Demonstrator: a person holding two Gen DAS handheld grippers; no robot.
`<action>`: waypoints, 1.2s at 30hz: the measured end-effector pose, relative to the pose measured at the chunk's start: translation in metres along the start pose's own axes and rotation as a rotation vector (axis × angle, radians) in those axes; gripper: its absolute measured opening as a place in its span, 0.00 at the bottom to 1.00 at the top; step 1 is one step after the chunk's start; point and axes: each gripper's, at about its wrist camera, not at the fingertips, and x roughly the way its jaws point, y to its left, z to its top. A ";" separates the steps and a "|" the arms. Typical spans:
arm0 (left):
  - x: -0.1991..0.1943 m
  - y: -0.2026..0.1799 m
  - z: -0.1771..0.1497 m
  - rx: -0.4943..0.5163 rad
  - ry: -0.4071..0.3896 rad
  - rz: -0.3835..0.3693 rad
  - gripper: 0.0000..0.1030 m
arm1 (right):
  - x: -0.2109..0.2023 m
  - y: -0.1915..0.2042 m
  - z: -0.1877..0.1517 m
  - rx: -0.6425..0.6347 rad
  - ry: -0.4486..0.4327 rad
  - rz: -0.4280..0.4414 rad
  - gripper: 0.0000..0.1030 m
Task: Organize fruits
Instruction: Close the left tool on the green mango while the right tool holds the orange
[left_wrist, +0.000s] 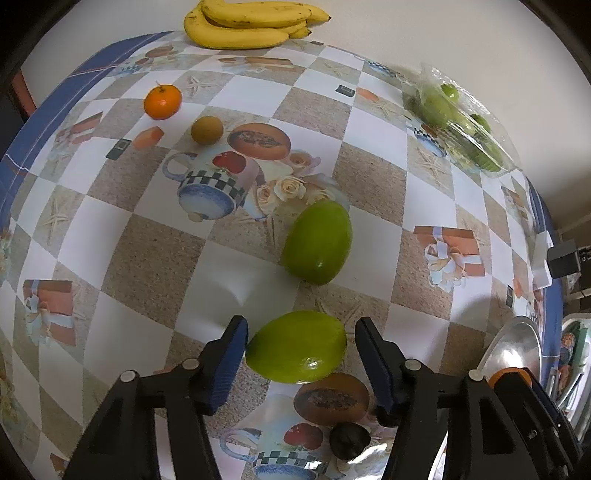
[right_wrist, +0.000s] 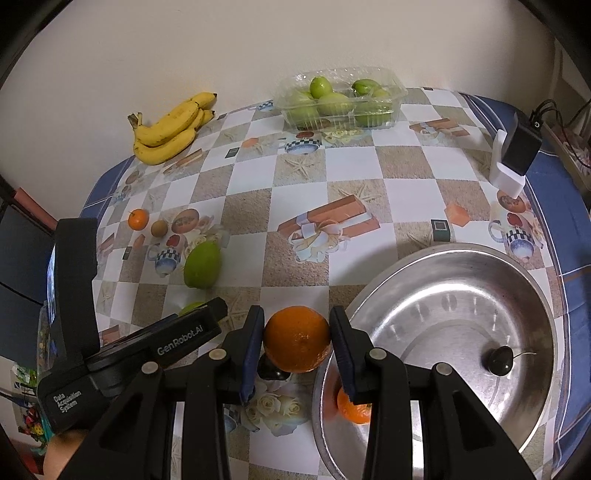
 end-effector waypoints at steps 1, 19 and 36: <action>0.001 0.000 0.000 -0.003 0.001 0.000 0.60 | 0.000 0.000 0.000 -0.001 -0.001 0.000 0.37; -0.014 0.009 0.001 -0.051 -0.008 -0.023 0.55 | -0.003 0.000 0.000 0.000 -0.003 -0.001 0.37; -0.050 -0.011 0.001 -0.024 -0.073 -0.079 0.55 | -0.002 -0.039 0.000 0.103 0.008 -0.051 0.37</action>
